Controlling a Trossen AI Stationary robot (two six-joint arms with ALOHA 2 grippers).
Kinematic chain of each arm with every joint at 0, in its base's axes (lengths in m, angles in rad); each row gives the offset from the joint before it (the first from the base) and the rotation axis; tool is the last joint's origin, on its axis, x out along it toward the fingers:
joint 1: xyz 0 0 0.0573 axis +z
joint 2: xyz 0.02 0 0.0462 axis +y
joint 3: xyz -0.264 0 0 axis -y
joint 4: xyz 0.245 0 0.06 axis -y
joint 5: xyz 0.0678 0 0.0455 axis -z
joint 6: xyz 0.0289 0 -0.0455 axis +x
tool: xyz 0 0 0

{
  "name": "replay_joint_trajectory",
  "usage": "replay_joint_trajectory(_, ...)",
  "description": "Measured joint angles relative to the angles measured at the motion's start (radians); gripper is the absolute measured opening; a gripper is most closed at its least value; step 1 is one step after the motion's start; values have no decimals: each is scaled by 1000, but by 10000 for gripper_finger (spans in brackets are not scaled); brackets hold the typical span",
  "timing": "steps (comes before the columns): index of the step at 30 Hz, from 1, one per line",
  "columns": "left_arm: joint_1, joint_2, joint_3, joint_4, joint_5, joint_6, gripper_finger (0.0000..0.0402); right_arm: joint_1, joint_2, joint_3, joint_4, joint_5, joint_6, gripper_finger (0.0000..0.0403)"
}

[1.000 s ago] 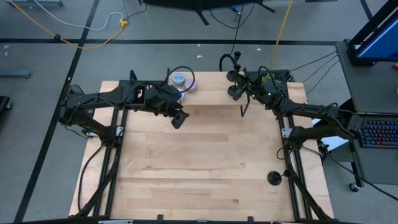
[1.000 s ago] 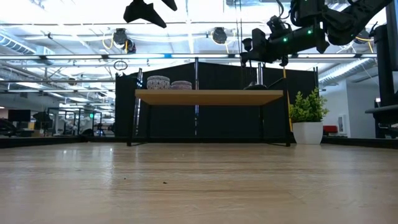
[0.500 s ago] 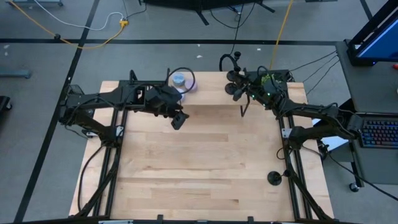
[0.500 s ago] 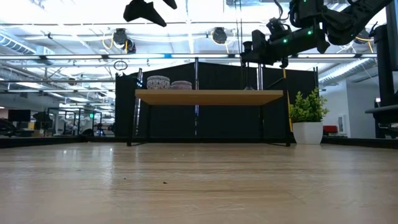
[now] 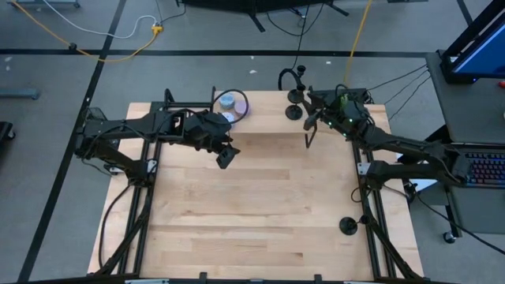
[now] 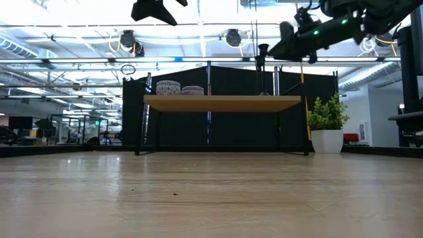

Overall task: Pick & Place candle stick holders
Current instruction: Put the black candlestick holder on the shelf

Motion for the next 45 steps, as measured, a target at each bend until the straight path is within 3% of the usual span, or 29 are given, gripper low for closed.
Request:
replay_joint_trajectory(11,-5,0,0,0,-4,22,264,147,-303,0,-398,-22,0,135)
replay_joint_trajectory(19,-51,0,0,50,-33,26,264,305,-448,0,-609,-165,129,63)
replay_joint_trajectory(24,-91,0,-8,125,-30,27,264,402,-487,0,-692,-251,191,6)
replay_joint_trajectory(33,-134,1,-210,488,77,-35,264,560,-496,137,-872,-344,262,2)
replay_joint_trajectory(40,-145,1,-343,711,53,-46,264,661,-489,252,-997,-344,299,1)
replay_joint_trajectory(45,-145,1,-373,780,50,-7,264,715,-468,309,-1110,-343,374,1)
